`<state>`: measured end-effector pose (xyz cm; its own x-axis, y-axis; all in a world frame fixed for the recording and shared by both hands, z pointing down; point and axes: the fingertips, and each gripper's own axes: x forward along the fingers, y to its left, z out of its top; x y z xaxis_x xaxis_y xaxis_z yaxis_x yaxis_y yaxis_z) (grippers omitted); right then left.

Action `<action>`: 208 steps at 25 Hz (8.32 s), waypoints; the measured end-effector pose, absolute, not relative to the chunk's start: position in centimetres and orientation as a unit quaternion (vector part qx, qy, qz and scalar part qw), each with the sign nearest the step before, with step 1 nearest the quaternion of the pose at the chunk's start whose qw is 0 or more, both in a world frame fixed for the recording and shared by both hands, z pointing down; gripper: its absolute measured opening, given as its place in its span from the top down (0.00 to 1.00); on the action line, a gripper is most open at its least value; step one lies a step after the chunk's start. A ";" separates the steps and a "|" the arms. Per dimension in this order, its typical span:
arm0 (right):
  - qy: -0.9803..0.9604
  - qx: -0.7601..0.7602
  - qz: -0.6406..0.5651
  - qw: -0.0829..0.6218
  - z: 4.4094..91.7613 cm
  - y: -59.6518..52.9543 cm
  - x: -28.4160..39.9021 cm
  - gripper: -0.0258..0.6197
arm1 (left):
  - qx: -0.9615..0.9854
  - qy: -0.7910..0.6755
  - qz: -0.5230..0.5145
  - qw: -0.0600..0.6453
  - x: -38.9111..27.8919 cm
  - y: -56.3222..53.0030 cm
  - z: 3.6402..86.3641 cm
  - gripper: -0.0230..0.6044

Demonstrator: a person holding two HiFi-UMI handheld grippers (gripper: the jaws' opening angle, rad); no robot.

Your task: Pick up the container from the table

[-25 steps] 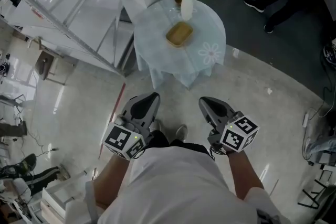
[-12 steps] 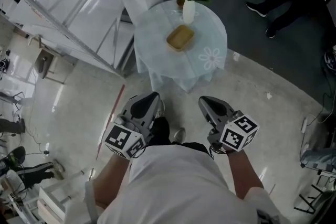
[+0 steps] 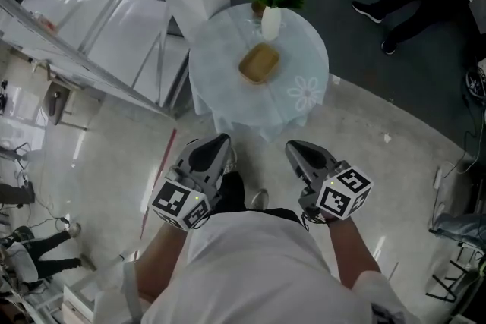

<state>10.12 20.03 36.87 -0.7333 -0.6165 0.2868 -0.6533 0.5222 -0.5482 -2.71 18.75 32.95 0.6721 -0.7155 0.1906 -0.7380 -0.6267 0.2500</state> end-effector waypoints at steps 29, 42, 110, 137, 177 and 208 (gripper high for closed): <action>-0.837 0.414 0.354 0.047 38.7 1.8 3.9 0.93 | 0.919 -0.342 0.053 0.191 -8.3 -1.1 36.3 0.93; -0.825 0.440 0.352 0.046 38.5 -2.5 2.5 0.93 | 0.928 -0.316 0.056 0.188 -9.9 -6.3 36.5 0.93; -0.828 0.311 0.439 0.161 53.6 -12.1 12.1 0.93 | 0.865 -0.350 0.244 0.265 1.0 -17.0 62.7 0.81; -0.814 0.329 0.455 0.151 55.1 -11.4 13.9 0.93 | 0.838 -0.343 0.322 0.277 1.8 -16.4 66.3 0.91; -0.854 0.368 0.356 0.091 43.1 -13.6 9.3 0.93 | 0.871 -0.408 0.214 0.172 -5.3 -16.8 46.6 0.92; -0.881 0.379 0.278 0.047 34.4 -15.1 5.4 0.93 | 0.880 -0.441 0.145 0.100 -9.8 -16.9 34.8 0.92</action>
